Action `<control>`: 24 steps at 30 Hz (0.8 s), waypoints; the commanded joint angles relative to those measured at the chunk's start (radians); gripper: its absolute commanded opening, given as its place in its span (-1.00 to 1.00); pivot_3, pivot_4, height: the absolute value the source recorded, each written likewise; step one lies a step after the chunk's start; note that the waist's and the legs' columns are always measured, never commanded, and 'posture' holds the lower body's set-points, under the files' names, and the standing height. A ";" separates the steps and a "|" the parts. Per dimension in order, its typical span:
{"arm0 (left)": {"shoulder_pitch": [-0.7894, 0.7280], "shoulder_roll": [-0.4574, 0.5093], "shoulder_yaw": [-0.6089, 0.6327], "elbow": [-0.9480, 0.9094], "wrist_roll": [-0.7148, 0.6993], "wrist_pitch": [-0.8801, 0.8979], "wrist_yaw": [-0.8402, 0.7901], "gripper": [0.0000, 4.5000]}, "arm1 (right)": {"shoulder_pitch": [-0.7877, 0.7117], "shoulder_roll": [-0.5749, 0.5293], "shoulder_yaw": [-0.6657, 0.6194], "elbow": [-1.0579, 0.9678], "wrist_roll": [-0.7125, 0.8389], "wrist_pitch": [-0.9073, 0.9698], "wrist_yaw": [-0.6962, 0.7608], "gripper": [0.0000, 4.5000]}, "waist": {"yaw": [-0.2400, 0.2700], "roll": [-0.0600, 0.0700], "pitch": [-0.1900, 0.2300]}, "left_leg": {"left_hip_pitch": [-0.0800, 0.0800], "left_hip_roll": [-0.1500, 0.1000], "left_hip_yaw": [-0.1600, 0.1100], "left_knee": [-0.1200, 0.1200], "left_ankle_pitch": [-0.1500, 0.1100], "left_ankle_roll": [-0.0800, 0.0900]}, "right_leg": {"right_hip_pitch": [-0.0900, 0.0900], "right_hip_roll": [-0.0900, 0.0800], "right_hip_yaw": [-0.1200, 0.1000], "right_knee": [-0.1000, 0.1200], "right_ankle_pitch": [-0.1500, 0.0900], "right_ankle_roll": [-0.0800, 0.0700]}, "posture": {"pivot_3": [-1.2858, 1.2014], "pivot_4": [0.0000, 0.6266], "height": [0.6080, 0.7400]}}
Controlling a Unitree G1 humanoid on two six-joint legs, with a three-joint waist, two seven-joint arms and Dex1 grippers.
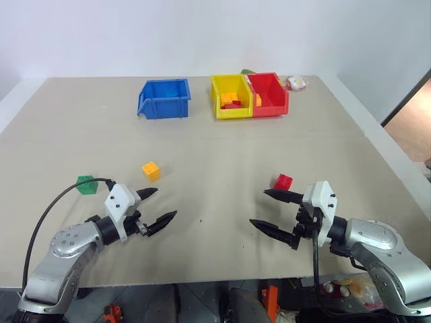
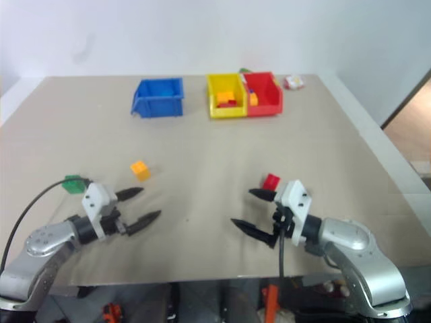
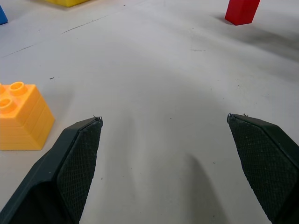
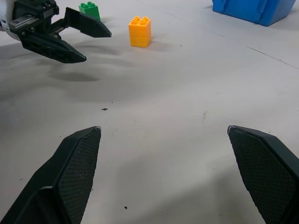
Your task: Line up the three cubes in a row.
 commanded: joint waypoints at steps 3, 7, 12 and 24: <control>-0.005 0.001 0.006 0.023 -0.033 -0.105 -0.113 0.97 | -0.005 0.003 -0.027 -0.023 -0.003 -0.025 -0.022 1.00 | 0.000 0.000 0.000 | 0.000 0.000 0.000 0.000 0.000 0.000 | 0.000 0.000 0.000 0.000 0.000 0.000 | 0.03 -0.52 1.00; -0.015 0.004 0.002 0.042 -0.055 -0.128 -0.178 0.97 | -0.004 0.005 -0.028 -0.026 0.002 -0.021 -0.032 1.00 | 0.000 0.000 0.000 | 0.000 0.000 0.000 0.000 0.000 0.000 | 0.000 0.000 0.000 0.000 0.000 -0.001 | 0.03 -0.52 1.00; -0.033 0.007 -0.003 0.046 -0.055 -0.142 -0.225 0.97 | 0.004 0.004 -0.023 -0.035 0.042 0.019 -0.031 1.00 | 0.000 0.000 0.000 | 0.000 0.000 0.000 0.000 0.000 0.000 | 0.000 0.000 0.000 0.000 0.000 0.000 | 0.03 -0.52 1.00; -0.103 0.017 -0.060 0.035 -0.063 -0.144 -0.304 0.97 | -0.093 0.059 -0.115 0.071 -0.056 -0.093 -0.181 1.00 | -0.001 0.000 0.000 | 0.000 0.000 0.000 0.000 0.000 0.000 | 0.000 0.004 0.000 0.000 0.001 0.002 | 0.03 -0.52 1.00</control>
